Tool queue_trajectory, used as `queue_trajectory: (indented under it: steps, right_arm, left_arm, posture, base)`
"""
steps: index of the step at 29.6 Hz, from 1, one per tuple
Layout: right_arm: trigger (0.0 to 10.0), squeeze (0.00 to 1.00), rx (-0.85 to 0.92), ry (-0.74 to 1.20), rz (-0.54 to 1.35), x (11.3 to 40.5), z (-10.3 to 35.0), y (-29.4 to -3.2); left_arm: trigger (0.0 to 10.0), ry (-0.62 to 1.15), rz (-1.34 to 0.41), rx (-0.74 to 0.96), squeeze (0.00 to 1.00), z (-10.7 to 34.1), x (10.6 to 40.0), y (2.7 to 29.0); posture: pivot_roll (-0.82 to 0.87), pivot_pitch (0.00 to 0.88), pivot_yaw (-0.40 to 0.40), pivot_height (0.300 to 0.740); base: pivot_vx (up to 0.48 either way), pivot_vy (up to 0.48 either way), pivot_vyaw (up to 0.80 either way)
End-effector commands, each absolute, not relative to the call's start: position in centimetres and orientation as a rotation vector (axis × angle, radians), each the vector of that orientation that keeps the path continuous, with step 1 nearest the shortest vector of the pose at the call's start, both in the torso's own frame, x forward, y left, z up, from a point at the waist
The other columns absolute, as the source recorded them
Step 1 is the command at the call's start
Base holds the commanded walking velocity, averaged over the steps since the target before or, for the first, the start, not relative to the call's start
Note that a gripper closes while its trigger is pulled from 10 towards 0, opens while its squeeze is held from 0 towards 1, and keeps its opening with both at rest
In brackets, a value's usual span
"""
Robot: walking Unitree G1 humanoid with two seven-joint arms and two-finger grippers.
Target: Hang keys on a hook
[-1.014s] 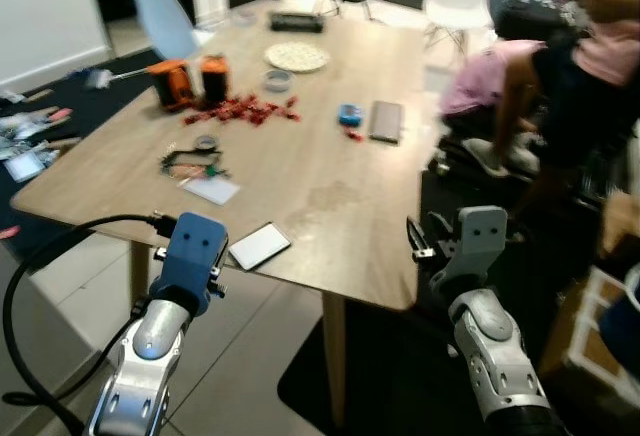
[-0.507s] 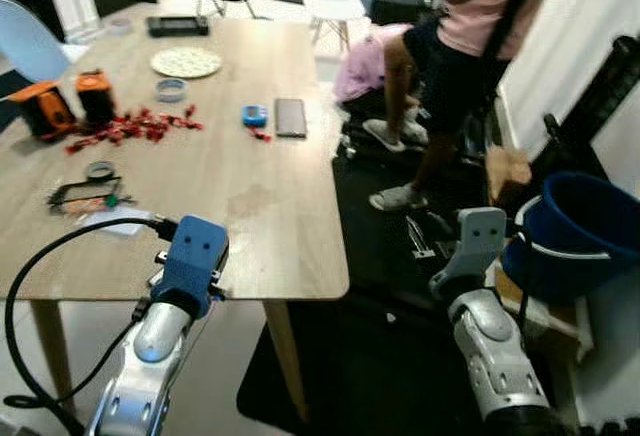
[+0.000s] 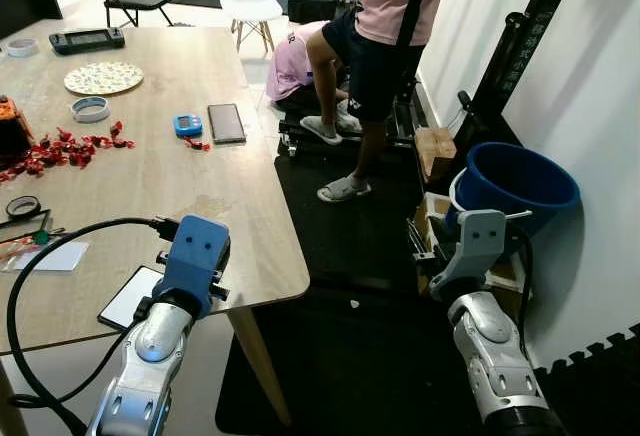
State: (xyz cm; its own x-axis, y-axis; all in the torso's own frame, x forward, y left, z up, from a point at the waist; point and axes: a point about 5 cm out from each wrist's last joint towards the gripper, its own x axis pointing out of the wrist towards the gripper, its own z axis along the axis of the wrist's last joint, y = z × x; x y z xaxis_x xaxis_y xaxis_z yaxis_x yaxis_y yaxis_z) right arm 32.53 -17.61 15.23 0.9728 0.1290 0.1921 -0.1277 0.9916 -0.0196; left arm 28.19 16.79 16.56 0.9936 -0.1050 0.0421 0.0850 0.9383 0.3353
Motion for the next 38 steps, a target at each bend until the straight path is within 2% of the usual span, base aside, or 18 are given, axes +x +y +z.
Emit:
queue_trajectory:
  steps: [1, 20, 29, 38]
  right_arm:
    - [10.0, 0.0, -0.011, -0.191, 0.125, 32.45, 15.0, -17.73]
    - [10.0, 0.0, -0.004, -0.194, 0.136, 32.56, 14.98, -17.27]
    - [10.0, 0.0, -0.002, -0.195, 0.139, 32.61, 14.99, -17.21]
    - [10.0, 0.0, -0.003, -0.194, 0.139, 32.62, 14.94, -17.22]
  left_arm:
    - [10.0, -0.053, -0.1, 0.339, 0.0, 16.34, 28.06, 16.73]
    - [10.0, -0.058, -0.085, 0.313, 0.0, 16.48, 28.15, 16.86]
    - [10.0, -0.063, -0.081, 0.297, 0.0, 16.66, 28.19, 16.89]
    - [10.0, -0.071, -0.086, 0.307, 0.0, 16.73, 28.17, 16.75]
  posture:
    - [0.12, 0.148, -0.025, 0.74]
    - [0.12, 0.145, -0.024, 0.74]
    - [0.12, 0.142, -0.025, 0.74]
    - [0.12, 0.142, -0.025, 0.74]
  base:
    - [0.0, 0.0, 0.0]
    - [0.0, 0.0, 0.0]
    - [0.0, 0.464, 0.0]
    - [0.0, 0.0, 0.0]
